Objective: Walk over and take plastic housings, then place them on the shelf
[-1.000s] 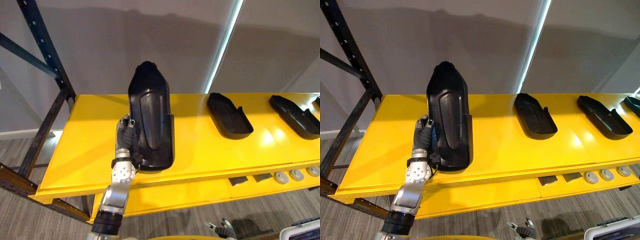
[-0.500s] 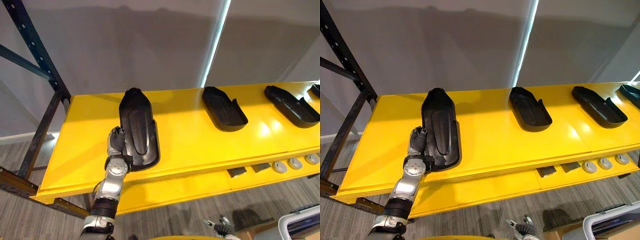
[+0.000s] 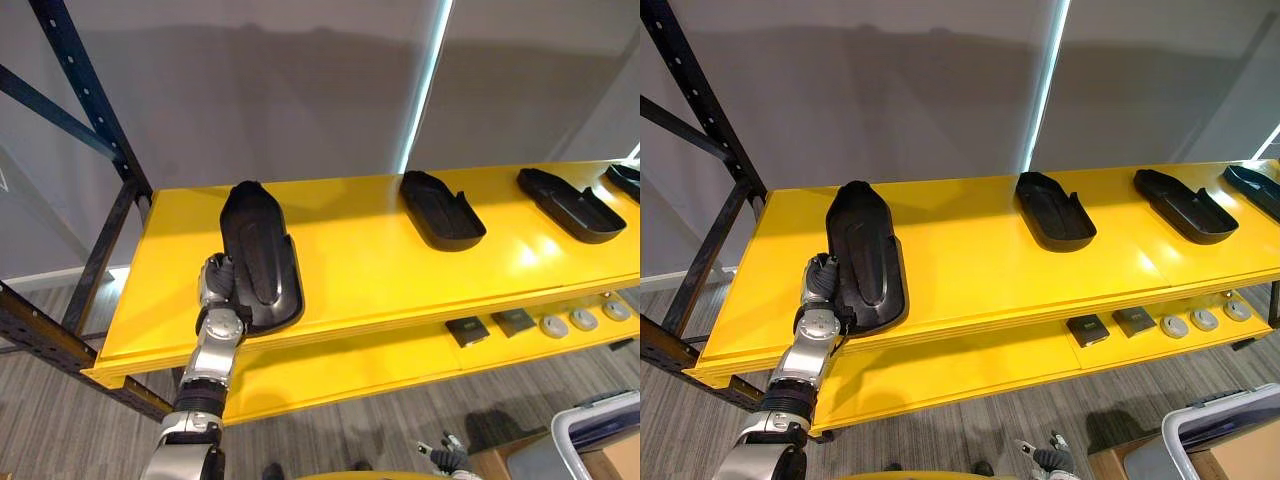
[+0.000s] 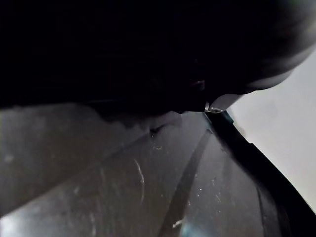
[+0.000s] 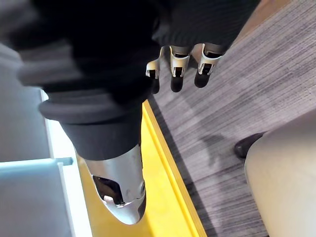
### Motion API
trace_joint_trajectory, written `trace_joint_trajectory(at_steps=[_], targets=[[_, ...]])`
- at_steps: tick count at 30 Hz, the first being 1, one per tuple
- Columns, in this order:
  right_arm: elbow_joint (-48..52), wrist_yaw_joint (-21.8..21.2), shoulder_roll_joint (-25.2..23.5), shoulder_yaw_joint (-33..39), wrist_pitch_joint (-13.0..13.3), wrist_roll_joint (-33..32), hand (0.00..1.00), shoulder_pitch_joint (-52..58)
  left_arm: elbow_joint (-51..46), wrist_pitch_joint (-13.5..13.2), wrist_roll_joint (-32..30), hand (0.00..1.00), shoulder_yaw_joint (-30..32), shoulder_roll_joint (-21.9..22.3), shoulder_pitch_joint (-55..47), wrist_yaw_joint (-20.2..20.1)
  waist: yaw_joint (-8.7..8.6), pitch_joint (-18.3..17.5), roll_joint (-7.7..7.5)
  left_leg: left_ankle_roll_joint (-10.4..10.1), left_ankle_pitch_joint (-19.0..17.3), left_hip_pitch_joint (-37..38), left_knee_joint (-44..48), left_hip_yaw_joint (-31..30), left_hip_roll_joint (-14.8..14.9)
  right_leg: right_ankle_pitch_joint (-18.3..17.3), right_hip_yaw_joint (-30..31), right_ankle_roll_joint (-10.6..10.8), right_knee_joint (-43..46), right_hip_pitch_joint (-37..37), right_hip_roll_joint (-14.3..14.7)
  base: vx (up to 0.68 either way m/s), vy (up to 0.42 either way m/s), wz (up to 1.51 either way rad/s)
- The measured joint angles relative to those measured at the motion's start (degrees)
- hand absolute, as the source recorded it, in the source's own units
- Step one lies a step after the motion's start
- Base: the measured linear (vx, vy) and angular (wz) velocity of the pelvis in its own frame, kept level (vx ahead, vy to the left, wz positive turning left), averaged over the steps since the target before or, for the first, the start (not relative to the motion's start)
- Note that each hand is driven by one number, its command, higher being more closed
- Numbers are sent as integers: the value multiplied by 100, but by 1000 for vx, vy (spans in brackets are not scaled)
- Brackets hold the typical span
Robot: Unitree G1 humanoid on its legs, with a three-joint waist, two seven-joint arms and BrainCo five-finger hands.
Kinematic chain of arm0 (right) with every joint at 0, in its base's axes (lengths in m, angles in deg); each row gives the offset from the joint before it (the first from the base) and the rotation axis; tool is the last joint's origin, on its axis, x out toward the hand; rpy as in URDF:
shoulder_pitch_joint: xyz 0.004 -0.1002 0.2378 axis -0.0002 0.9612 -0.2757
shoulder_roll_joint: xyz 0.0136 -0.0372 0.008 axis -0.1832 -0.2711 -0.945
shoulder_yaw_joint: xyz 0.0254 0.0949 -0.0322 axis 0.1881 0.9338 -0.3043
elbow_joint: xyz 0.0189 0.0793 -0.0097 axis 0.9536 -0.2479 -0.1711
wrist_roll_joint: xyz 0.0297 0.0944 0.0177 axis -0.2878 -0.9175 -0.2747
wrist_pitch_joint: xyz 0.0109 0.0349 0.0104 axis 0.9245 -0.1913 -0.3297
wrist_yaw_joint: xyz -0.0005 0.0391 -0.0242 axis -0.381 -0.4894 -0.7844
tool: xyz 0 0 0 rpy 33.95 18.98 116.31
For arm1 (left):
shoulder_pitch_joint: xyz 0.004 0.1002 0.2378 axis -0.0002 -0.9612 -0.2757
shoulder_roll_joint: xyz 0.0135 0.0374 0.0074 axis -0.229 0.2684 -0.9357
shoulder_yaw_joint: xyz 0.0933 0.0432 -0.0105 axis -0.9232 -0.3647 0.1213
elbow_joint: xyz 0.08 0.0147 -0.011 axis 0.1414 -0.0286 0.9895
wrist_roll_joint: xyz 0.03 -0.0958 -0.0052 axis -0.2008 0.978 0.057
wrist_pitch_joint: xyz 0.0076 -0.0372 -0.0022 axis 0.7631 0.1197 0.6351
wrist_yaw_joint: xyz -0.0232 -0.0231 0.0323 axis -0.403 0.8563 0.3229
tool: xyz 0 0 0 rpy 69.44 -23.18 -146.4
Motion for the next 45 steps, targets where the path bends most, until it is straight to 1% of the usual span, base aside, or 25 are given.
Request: trace_joint_trajectory(at_steps=[3, 4, 5, 7, 10, 12, 18, 20, 22, 24, 25, 26, 27, 28, 29, 30, 31, 33, 34, 35, 38, 39, 41, 42, 45], targets=[[-10, -1, -13, 1, 9, 0, 0, -6, 86, 12, -1, 0, 0, -30, 58, 1, -11, -2, -17, 6, 0, -1, 1, -66, -49, 7, -2, -11, 1, 9, -30, 95, 14, 4], [-47, -1, -17, 2, 22, 0, 0, -20, 86, 12, -2, 0, -2, -40, 66, 9, -15, -2, -36, 27, 6, 0, 2, -91, -69, 66, -1, -97, 2, 13, -36, 127, 3, 8], [-107, -2, -17, 12, 23, 1, 0, -59, 85, 9, -4, 0, -6, -64, 74, 14, -20, -7, -63, 48, 0, 2, 6, -111, -79, 111, 2, -114, 16, 17, -37, 132, -2, 9], [-123, -4, -29, 55, 23, 3, 0, -55, 87, -2, -7, 0, -8, -120, 176, 47, -2, 11, -105, 80, 14, 22, 40, -120, -75, 202, -4, -67, 1, 70, -28, 168, -21, 8], [-146, -4, -25, 73, 23, 2, 0, -74, 73, -9, -3, 0, 0, -239, 358, 185, 7, 26, -103, 80, 12, 28, 44, -135, -37, 213, -6, -72, -35, 120, 9, 153, -39, -3], [-148, -4, -26, 98, 24, 1, 0, -85, 70, -10, 8, 0, 45, -232, 467, 273, -4, 41, -97, 80, 12, 41, 45, -140, -17, 216, -3, -72, -32, 128, 28, 98, -38, -6], [-129, -3, -28, 99, 27, -4, 0, -115, -74, -14, 74, 0, 46, -227, 604, 421, -108, 88, -106, 92, -26, 120, 42, -139, 39, 218, -2, -76, 6, 166, 68, 8, -12, -2], [-123, -2, -25, 100, 31, -9, 0, -113, -349, -11, 114, 0, 68, -176, 597, 477, -104, 117, -113, 61, -110, 116, 38, -172, 57, 210, 52, -83, 13, 165, 71, -64, 2, 2], [-97, -3, -24, 97, 46, -14, 0, -120, -1076, -35, 186, 0, 79, -49, 592, 623, -87, 211, -130, 64, -121, 116, 16, -210, 55, 127, 58, -40, 53, 155, 65, -72, -2, 4], [-102, -2, -14, 94, 76, -14, 0, -113, -1843, -145, 198, 0, -57, 71, 541, 744, -11, 222, -125, 64, -118, 102, 6, -232, 50, 63, 86, -32, 121, 97, 57, -55, -4, -5], [-102, 1, -15, 93, 77, -15, 0, -109, -2359, -246, 191, 0, -161, 113, 438, 795, 15, 222, -126, 64, -115, 97, 21, -239, 50, 69, 90, -21, 126, 93, 59, -8, 2, -4], [-102, 2, -16, 93, 78, -15, 0, -108, -2596, -297, 190, 0, -244, 144, 382, 813, 17, 222, -126, 61, -113, 98, 39, -247, 50, 85, 84, 6, 129, 97, 58, 24, -3, 4], [-101, 6, -16, 93, 78, -16, 0, -108, -3056, -402, 181, 0, -366, 200, 236, 868, 23, 221, -128, 46, -100, 98, 43, -268, 48, 92, 60, 2, 138, 107, 52, 44, -4, 8], [-101, 7, -18, 93, 80, -16, 0, -106, -3375, -449, 177, 0, -491, 265, 111, 885, 27, 220, -129, 44, -98, 101, 44, -280, 48, 102, 43, -12, 145, 116, 47, 64, -4, 12], [-101, 12, -20, 94, 80, -16, 0, -105, -3726, -562, 117, 0, -629, 357, -91, 884, 28, 220, -129, 50, -95, 111, 47, -303, 50, 102, 10, -10, 144, 139, 35, 59, -2, 9], [-100, 12, -22, 94, 83, -16, 0, -105, -3895, -617, 72, 0, -693, 405, -210, 885, 28, 220, -129, 55, -95, 117, 48, -315, 50, 100, 1, -8, 142, 152, 31, 69, 1, 11], [-101, 14, -31, 92, 87, -15, 0, -104, -4207, -701, -18, 100, -815, 487, -475, 873, 33, 221, -131, 99, -122, 95, 125, -340, 51, 98, -14, -5, 132, 183, 18, 67, 7, 8], [-100, 15, -39, 91, 93, -16, 0, -97, -4614, -807, -130, 100, -948, 561, -950, 864, 49, 222, -130, 127, -268, 8, 394, -360, 59, 93, -14, 2, 132, 233, -5, 63, 13, 6], [-99, 20, -38, 91, 105, -19, 0, -91, -4798, -899, -231, 100, -1001, 618, -1263, 837, 67, 230, -118, 133, -400, -48, 591, -386, 71, 89, -16, 8, 129, 289, -12, 28, 17, 6], [-97, 24, -38, 75, 125, -19, 0, -76, -4957, -963, -247, 100, -1024, 662, -1562, 745, 97, 234, -108, 132, -549, -118, 760, -403, 95, 81, -20, 18, 130, 338, -12, 16, 19, 8], [-93, 30, -21, -78, 168, -20, 0, -20, -5192, -1148, -355, 100, -1080, 720, -2252, 613, 201, 239, -100, 110, -827, -264, 1112, -416, 149, 4, -31, 54, 155, 372, -10, 5, 7, 4], [-93, 30, -20, -76, 188, -20, 0, -7, -5201, -1173, -361, 100, -1098, 716, -2386, 593, 217, 239, -101, 117, -858, -303, 1187, -431, 157, -13, -43, 48, 159, 373, -10, 16, -6, 10], [-86, 29, -20, -78, 215, -19, 0, 30, -5202, -1216, -384, 100, -1218, 731, -2892, 369, 321, 243, -94, 120, -977, -446, 1439, -477, 197, -35, -135, 33, 162, 373, -4, 12, -9, 13], [-82, 30, -19, -80, 216, -20, 0, 37, -5201, -1226, -382, 100, -1264, 738, -2997, 328, 340, 243, -93, 122, -1009, -488, 1502, -500, 205, -36, -179, 33, 162, 373, -1, 5, -7, 15], [-33, 30, -20, -187, 213, -19, 0, 62, -5130, -1289, -328, 100, -1363, 806, -3360, 36, 357, 236, -105, 145, -1120, -636, 1763, -586, 240, -36, -289, 33, 173, 389, 12, 5, 9, 16]])
